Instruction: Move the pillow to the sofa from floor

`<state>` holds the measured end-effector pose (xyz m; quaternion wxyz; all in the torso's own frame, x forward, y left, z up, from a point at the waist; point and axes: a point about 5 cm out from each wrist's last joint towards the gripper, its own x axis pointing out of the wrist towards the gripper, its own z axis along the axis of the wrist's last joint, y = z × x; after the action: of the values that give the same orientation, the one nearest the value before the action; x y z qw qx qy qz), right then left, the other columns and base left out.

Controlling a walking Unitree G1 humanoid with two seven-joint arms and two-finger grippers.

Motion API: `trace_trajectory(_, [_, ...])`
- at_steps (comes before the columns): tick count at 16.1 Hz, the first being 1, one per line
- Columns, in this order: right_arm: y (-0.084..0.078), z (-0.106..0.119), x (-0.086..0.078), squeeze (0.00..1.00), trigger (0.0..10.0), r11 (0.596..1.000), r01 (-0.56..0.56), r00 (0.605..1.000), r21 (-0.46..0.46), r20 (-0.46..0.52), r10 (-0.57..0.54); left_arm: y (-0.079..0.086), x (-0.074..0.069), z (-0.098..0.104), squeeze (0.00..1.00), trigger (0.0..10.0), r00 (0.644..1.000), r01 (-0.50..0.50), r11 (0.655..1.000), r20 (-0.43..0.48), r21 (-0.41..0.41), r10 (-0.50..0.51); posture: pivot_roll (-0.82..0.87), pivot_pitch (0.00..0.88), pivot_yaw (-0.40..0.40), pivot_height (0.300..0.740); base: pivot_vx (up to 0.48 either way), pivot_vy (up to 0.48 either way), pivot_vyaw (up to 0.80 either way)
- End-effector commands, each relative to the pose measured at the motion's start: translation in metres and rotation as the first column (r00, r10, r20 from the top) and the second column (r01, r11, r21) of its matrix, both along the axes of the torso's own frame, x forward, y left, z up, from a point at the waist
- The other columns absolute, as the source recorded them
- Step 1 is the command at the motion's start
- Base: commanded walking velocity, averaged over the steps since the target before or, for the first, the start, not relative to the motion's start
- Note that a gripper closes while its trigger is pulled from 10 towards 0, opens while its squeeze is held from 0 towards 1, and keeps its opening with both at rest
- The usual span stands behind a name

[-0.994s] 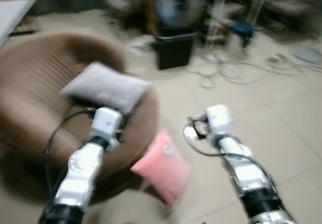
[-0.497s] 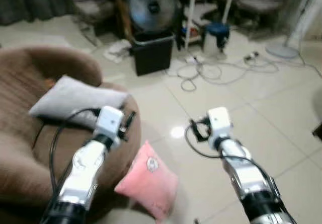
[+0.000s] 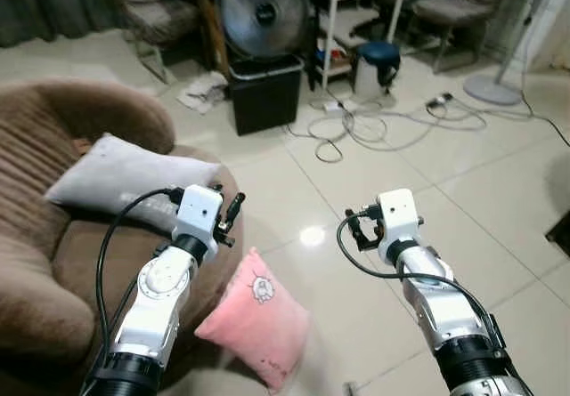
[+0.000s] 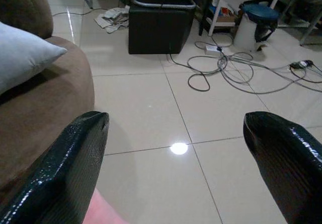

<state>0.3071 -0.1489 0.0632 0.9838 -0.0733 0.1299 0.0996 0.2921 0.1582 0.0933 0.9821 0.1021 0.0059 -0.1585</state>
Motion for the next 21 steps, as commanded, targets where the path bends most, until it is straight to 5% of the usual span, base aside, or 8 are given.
trace_trajectory(1, [-0.002, 0.002, 0.000, 0.00, 10.0, 1.000, -0.003, 1.000, -0.002, 0.000, 0.003, 0.002, 0.002, -0.001, 0.00, 10.0, 1.000, -0.010, 1.000, -0.009, 0.004, 0.010, 0.04, 0.000, 0.009, 0.740, 0.000, 0.000, 0.00])
trace_trajectory(10, [0.001, 0.003, -0.001, 0.00, 10.0, 1.000, -0.028, 1.000, 0.003, 0.002, 0.028, 0.020, 0.002, 0.006, 0.00, 10.0, 0.998, -0.056, 0.998, 0.030, 0.039, 0.055, 0.04, 0.000, -0.004, 0.688, 0.000, 0.000, 0.00])
trace_trajectory(21, [0.000, 0.002, -0.001, 0.00, 10.0, 1.000, -0.018, 1.000, 0.005, -0.002, 0.018, 0.005, -0.001, 0.000, 0.00, 10.0, 1.000, 0.002, 1.000, -0.001, 0.013, -0.002, 0.04, 0.000, 0.000, 0.664, 0.000, 0.000, 0.00])
